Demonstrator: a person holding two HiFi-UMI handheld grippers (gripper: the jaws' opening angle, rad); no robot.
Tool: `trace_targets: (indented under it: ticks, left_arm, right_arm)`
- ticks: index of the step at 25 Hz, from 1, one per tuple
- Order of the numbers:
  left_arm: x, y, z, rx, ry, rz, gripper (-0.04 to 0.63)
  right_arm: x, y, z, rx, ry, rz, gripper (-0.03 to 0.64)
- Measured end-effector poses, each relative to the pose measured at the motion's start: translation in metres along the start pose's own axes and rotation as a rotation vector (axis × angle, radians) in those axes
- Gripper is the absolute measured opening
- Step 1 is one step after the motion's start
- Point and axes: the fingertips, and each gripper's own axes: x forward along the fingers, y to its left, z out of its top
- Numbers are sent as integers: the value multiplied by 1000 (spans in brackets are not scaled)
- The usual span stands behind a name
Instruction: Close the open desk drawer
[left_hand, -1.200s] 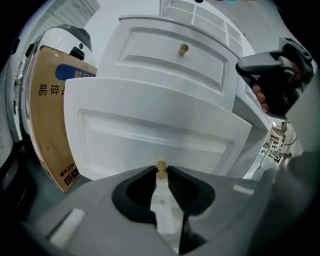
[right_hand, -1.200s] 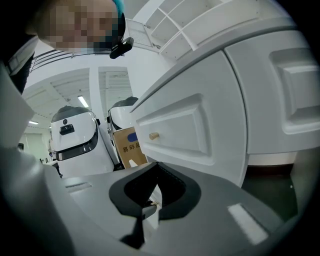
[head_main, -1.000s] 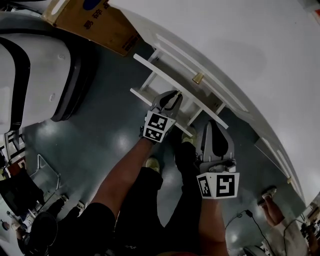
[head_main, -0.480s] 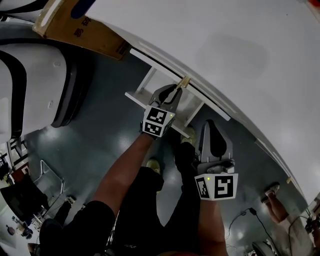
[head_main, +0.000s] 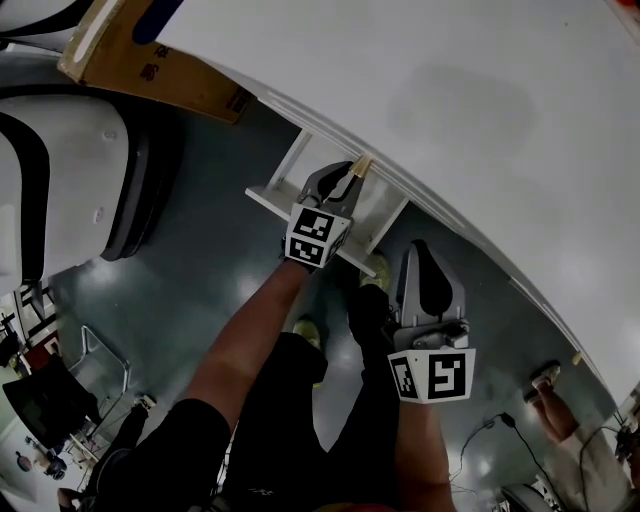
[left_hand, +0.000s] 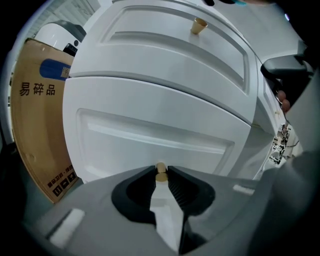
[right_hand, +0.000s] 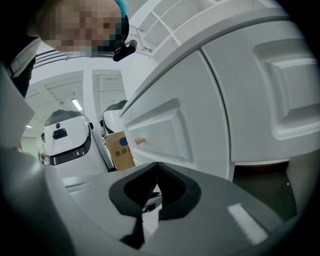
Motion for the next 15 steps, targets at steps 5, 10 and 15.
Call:
trace_targets:
  ticks: [5,10,15]
  left_arm:
    - [2,-2,7,27,-6,-30,114]
    - [-14,-10,5,24,22,-49,138]
    - [-50,-23,18,-11,11,-63,130]
  right_arm:
    - [3,7,2,8,0,10,23]
    - [-5,18,12,6,0,13,23]
    - [-19,34,30,4,8,8,23]
